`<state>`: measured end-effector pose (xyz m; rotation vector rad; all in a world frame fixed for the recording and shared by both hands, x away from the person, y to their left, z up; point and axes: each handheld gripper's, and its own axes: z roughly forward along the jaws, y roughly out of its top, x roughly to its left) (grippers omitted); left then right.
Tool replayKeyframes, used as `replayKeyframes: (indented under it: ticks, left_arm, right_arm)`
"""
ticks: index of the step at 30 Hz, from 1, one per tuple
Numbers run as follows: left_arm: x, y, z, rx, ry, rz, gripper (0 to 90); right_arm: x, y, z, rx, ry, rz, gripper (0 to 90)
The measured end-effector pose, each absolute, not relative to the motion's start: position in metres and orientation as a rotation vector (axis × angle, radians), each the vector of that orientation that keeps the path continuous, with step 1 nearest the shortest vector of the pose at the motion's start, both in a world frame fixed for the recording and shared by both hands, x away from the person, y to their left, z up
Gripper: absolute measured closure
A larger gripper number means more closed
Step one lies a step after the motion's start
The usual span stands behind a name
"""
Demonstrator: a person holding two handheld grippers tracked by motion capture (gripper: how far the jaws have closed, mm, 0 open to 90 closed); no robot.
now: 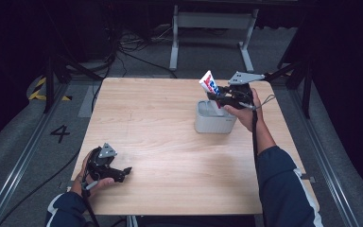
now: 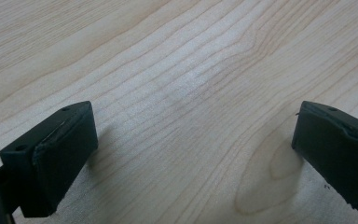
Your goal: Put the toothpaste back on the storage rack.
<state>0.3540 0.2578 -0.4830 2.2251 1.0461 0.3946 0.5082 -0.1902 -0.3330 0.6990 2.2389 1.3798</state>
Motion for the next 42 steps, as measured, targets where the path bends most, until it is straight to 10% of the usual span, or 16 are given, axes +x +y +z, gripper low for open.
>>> replayKeyframes:
  ticks: [42]
  left_arm:
    - [0.353, 0.258, -0.483, 2.22, 1.054, 0.393, 0.6]
  right_arm:
    - [0.507, -0.205, -0.368, 0.729, 2.344, 1.216, 60.3]
